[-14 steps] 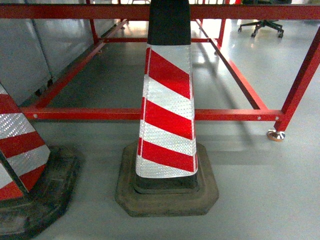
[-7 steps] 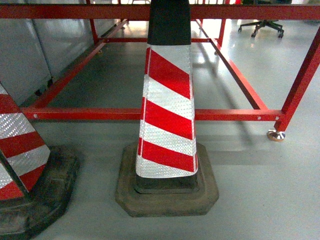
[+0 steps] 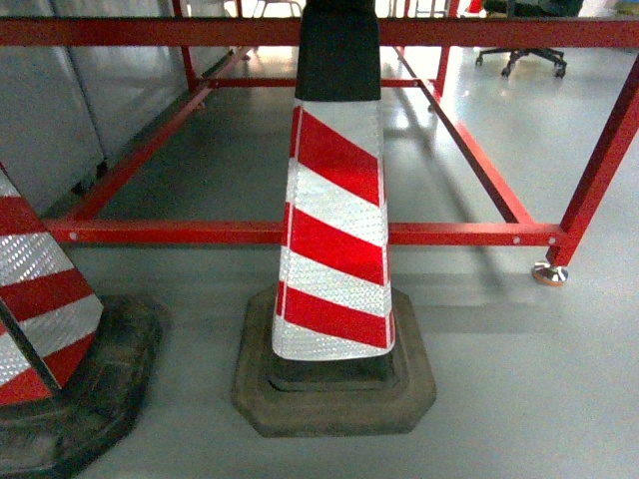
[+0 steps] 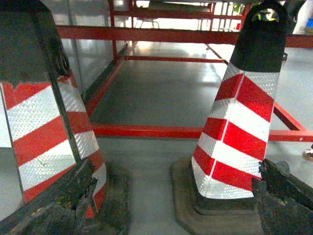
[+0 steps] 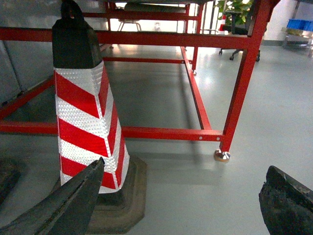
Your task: Sort blue parts and orange caps into right shelf containers
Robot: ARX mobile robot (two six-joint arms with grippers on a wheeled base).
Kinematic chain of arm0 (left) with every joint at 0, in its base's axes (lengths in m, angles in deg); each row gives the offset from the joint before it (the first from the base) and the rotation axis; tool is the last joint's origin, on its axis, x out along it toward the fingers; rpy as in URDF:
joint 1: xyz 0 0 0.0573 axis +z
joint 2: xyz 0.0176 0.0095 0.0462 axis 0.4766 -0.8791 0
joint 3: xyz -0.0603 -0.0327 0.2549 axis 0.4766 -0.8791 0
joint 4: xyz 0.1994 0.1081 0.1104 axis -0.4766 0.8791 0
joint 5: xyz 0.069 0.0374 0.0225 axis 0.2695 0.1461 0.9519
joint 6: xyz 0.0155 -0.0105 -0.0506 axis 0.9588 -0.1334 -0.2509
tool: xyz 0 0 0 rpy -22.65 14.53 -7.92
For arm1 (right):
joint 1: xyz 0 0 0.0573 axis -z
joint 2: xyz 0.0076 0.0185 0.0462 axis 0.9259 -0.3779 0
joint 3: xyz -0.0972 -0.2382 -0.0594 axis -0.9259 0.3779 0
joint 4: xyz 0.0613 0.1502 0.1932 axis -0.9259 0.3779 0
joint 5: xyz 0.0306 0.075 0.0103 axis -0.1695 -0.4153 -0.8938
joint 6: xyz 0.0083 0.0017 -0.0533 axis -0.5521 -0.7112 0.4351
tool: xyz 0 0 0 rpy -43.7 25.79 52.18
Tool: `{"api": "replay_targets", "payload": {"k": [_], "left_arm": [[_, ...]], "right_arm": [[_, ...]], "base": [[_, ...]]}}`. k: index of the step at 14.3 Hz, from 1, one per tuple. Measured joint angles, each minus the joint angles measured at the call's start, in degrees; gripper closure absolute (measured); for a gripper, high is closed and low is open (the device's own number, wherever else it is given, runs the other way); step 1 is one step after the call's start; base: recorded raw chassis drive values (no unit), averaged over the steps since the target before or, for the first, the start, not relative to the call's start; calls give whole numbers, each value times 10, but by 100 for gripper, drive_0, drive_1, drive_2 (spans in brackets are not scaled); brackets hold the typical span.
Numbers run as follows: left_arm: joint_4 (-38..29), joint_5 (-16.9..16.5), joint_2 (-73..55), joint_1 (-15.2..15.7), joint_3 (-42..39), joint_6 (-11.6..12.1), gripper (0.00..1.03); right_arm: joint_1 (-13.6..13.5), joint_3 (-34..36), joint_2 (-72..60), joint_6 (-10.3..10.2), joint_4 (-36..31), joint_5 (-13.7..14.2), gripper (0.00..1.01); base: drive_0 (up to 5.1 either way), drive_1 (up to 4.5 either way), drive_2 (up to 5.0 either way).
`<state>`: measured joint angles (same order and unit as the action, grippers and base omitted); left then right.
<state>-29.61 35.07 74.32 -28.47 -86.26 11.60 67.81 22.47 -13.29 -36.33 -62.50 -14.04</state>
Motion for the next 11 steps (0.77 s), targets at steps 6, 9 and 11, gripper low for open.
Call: {"api": "replay_targets", "payload": {"k": [6,9,11], "left_arm": [[-1,0,0,0,0,2,5],[-1,0,0,0,0,6,5],[-1,0,0,0,0,6,5]], "right_arm": [[0,0,0,-2,-1,0,3],[0,0,0,-5,0,0,3],[0,0,0,-5,-1,0,3]], "base": [[0,0,0],[0,0,0],[0,0,0]]}}
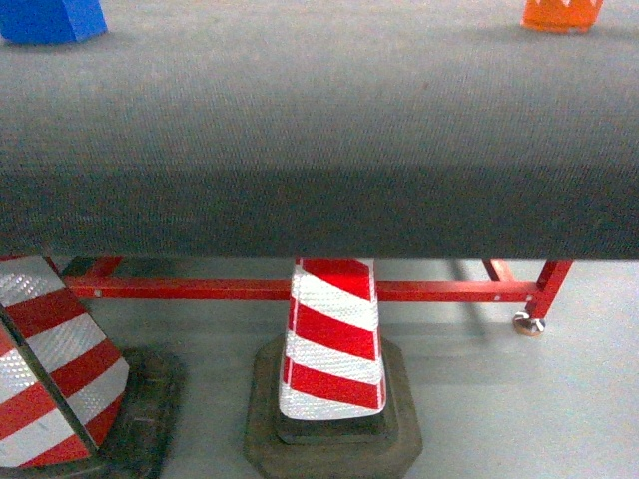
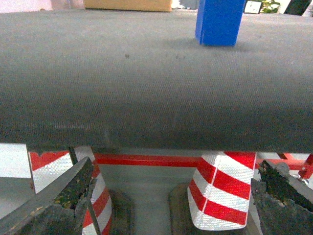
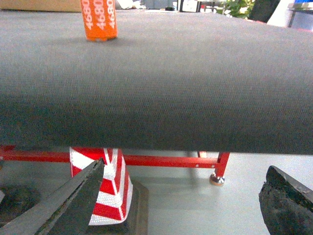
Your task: Sort blue parts and orange caps into right shelf containers
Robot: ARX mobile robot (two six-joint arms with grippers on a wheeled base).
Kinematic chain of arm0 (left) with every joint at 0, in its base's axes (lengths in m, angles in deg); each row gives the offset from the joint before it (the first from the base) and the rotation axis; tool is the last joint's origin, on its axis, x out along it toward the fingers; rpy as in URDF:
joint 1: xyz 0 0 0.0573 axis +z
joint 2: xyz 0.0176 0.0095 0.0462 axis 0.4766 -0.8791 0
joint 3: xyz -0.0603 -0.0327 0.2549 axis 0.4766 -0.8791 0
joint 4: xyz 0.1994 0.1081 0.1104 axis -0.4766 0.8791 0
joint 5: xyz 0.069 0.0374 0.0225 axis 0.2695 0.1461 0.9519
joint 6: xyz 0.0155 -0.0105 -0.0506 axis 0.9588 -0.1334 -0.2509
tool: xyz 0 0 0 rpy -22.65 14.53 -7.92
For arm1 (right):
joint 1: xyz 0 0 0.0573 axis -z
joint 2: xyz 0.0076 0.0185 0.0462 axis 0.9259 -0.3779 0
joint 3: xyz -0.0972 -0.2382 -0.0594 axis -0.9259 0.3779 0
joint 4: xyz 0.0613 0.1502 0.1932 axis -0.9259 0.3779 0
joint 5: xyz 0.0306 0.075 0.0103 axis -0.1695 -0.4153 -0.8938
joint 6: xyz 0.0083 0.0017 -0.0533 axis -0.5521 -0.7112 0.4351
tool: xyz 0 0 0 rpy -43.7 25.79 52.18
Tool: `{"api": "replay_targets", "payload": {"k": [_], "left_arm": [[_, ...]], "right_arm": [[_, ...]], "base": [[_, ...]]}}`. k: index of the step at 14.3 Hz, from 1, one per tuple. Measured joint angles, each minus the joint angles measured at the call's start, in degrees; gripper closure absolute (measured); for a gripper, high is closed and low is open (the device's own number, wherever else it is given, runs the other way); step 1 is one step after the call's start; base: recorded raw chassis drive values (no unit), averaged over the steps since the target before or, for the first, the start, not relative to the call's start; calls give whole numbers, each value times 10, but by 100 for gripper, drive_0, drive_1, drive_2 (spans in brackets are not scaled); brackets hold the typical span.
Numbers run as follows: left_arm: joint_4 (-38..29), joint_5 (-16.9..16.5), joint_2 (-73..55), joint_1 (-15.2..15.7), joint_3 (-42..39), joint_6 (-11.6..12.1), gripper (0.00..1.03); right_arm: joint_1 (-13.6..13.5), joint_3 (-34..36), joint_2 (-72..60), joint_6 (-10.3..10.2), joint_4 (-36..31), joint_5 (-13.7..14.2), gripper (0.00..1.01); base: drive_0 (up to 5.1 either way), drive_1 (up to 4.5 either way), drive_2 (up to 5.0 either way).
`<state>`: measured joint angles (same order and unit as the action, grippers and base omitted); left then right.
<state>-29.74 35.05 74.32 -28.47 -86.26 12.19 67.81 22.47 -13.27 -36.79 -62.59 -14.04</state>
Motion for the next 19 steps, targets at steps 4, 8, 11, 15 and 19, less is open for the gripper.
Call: {"api": "replay_targets", "payload": {"k": [4,8,11,15,19], "left_arm": [[-1,0,0,0,0,0,5],[0,0,0,0,0,0,5],[0,0,0,0,0,0,5],[-3,0,0,0,0,0,5],[-1,0,0,0,0,0,5]], "right_arm": [[0,0,0,0,0,0,3],[0,0,0,0,0,0,3],[0,0,0,0,0,0,3],[0,0,0,0,-4,0,3],[0,0,0,0,0,0,3]], "base": [[0,0,0],[0,0,0],[0,0,0],[0,0,0],[0,0,0]]}}
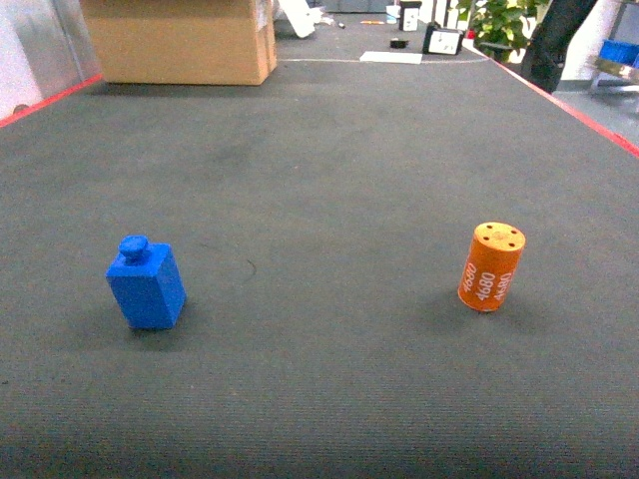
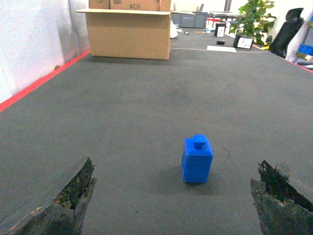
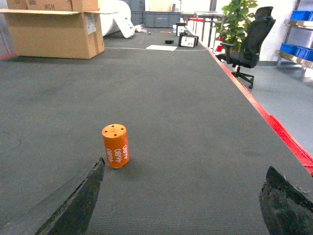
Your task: Sort blue parts and orange caps into right shelf containers
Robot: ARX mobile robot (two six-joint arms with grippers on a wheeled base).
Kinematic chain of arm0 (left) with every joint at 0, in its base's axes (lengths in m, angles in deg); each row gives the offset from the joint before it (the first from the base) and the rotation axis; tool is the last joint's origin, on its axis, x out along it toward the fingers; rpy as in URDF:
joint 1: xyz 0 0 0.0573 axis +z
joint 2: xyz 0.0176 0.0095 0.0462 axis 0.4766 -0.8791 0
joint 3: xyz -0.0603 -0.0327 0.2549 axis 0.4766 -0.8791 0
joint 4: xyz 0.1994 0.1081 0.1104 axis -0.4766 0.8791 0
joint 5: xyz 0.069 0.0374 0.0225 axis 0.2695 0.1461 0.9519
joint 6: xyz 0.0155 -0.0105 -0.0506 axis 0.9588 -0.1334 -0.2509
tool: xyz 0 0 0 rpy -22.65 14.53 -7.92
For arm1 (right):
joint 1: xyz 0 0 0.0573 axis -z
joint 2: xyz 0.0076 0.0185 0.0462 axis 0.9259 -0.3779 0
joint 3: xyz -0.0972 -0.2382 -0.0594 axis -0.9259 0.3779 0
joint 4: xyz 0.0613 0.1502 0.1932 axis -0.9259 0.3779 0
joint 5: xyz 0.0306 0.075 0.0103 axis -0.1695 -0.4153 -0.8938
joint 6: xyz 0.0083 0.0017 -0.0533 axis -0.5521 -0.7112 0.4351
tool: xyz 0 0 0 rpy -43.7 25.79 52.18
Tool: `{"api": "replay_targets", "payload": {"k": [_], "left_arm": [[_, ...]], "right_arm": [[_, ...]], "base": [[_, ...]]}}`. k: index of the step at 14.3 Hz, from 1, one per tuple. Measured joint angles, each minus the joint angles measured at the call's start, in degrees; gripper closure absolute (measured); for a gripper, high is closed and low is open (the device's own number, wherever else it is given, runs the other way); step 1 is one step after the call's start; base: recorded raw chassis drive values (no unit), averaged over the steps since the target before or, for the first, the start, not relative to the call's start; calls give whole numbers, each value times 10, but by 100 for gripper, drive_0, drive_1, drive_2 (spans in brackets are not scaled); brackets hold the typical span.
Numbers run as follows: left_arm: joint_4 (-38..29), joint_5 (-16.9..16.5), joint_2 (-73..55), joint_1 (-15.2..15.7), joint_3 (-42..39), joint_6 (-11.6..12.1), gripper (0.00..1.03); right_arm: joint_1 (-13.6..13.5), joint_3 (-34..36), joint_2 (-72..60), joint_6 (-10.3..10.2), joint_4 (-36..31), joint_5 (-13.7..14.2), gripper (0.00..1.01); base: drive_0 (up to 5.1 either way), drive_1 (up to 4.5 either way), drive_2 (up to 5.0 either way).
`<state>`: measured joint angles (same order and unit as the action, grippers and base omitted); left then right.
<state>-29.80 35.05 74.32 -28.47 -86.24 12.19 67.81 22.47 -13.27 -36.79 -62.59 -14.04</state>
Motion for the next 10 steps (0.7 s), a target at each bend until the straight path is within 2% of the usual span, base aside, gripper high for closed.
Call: {"api": "replay_targets", "payload": {"k": [10], "left_arm": [[0,0,0,0,0,0,5]], "right_arm": [[0,0,0,0,0,0,3]], "base": [[0,0,0]]}}
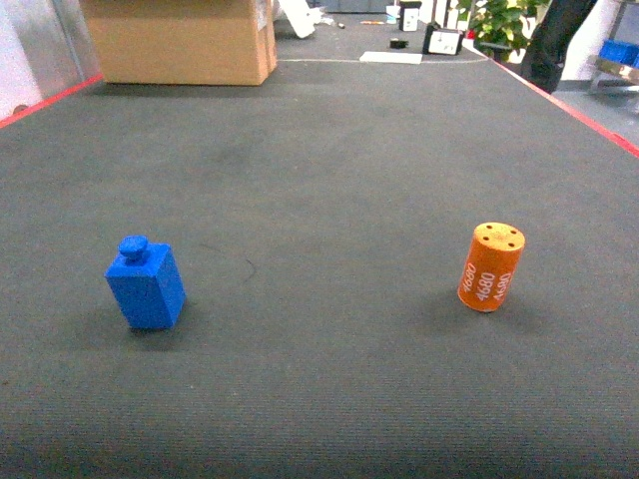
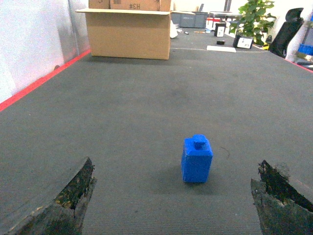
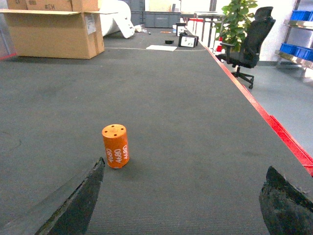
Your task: Sort blue parts and orange caps into right shelf containers
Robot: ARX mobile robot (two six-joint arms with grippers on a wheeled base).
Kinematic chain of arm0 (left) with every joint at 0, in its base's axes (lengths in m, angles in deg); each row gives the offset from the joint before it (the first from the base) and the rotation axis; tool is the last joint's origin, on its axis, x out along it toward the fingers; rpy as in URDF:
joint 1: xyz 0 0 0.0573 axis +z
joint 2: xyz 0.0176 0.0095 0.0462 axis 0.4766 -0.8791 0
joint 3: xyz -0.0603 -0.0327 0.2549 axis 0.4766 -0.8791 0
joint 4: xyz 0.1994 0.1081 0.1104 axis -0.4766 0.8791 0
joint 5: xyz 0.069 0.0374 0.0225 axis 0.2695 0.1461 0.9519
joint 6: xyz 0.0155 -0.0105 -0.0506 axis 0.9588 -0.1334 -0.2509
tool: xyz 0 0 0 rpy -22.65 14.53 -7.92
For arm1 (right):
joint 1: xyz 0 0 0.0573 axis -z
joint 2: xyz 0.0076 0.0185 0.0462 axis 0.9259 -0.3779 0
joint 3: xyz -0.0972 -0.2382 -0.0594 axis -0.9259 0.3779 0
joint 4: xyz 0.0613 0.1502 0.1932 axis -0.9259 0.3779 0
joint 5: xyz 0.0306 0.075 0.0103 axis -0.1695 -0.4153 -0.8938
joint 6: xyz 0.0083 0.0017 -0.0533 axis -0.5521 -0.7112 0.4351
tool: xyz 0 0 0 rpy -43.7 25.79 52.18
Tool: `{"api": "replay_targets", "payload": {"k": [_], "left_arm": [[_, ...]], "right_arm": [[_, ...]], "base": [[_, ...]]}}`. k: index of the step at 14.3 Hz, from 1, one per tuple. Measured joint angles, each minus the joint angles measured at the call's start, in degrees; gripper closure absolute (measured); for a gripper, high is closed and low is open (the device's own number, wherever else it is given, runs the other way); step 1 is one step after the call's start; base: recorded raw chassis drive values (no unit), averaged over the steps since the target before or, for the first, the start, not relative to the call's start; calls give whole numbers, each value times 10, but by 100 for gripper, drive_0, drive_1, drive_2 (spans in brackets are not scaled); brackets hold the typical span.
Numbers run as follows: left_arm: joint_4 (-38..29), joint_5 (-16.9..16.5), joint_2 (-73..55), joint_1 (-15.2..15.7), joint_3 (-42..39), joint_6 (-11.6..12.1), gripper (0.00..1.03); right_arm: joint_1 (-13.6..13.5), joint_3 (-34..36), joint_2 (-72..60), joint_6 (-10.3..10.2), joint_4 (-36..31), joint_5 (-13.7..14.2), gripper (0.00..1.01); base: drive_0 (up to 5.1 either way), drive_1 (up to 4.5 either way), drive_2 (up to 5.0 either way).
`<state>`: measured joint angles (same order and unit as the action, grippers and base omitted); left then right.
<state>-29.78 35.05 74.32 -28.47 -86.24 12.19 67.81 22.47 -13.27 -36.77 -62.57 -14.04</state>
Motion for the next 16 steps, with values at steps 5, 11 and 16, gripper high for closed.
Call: {"api": "replay_targets", "payload": {"k": [5,11,16], "left_arm": [[0,0,0,0,0,0,5],[0,0,0,0,0,0,5],[-118,278,-199,-146,27,-12,5]], "right_arm": [[0,0,0,0,0,0,3],[0,0,0,0,0,0,3],[-113,-31,-177,0,-56,181,3]], "base": [[0,0,0],[0,0,0],[0,0,0]]}}
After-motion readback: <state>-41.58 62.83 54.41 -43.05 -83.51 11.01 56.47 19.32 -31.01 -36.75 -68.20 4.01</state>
